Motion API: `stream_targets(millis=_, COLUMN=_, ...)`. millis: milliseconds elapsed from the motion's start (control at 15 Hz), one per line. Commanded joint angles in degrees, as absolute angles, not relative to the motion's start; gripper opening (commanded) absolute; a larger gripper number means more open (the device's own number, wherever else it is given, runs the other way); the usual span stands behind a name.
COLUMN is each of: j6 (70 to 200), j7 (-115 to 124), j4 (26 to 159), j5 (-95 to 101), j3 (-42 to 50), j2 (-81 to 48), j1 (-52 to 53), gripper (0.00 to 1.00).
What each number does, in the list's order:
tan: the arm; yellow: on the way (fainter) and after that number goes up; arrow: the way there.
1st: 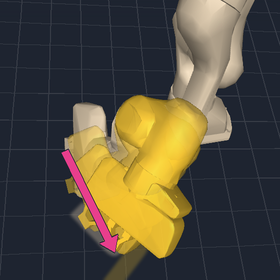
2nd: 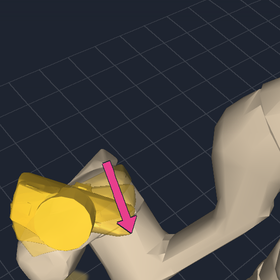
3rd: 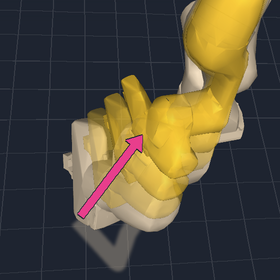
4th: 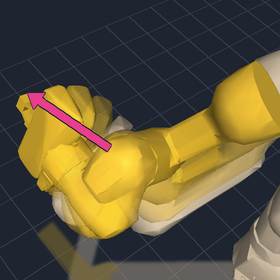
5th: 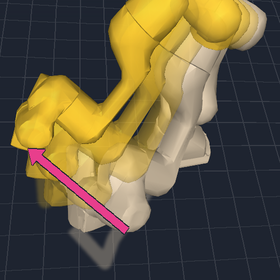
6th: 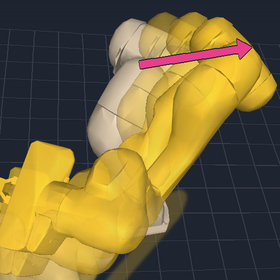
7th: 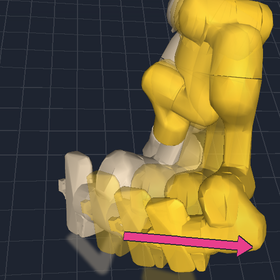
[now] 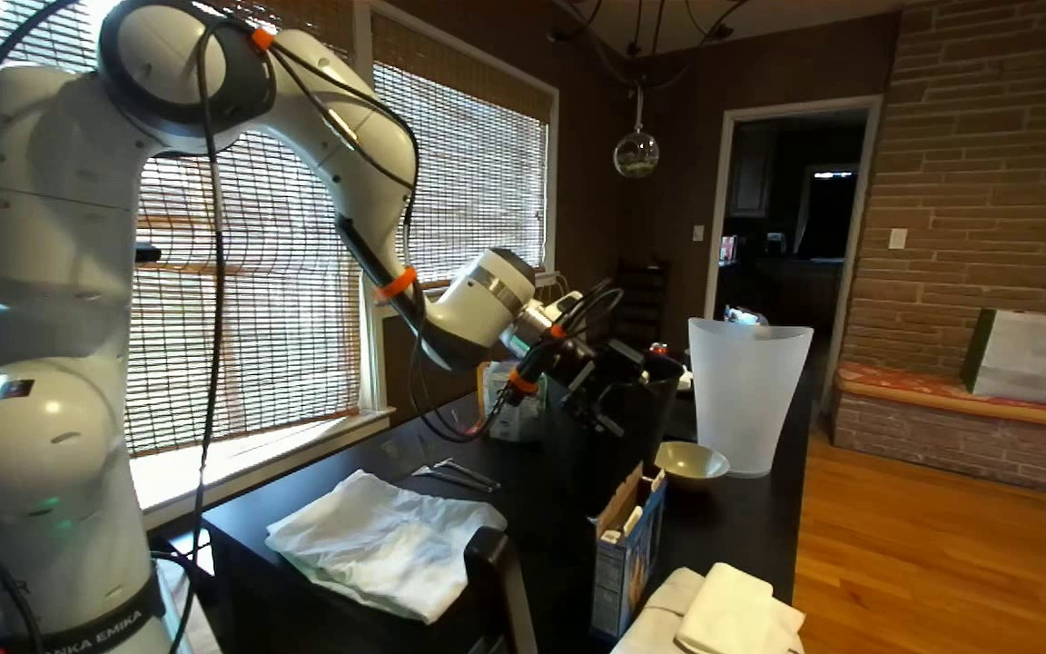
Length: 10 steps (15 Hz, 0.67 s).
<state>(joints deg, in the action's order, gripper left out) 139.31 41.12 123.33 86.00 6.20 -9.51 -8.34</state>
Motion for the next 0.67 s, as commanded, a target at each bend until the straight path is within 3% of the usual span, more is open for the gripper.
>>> stream_targets(millis=0, j6=143.25, j7=29.06, j4=120.86, j5=70.29, j3=6.17, j2=-7.92, j1=-10.9, gripper=1.0)
stream_targets(millis=333, j6=139.3, j7=10.57, j4=118.1, j5=46.8, j3=-0.5, j2=-7.88, j1=-18.62, gripper=1.0)
stream_targets(millis=600, j6=132.59, j7=1.65, j4=112.37, j5=34.72, j3=4.4, j2=-7.95, j1=-13.52, gripper=1.0)
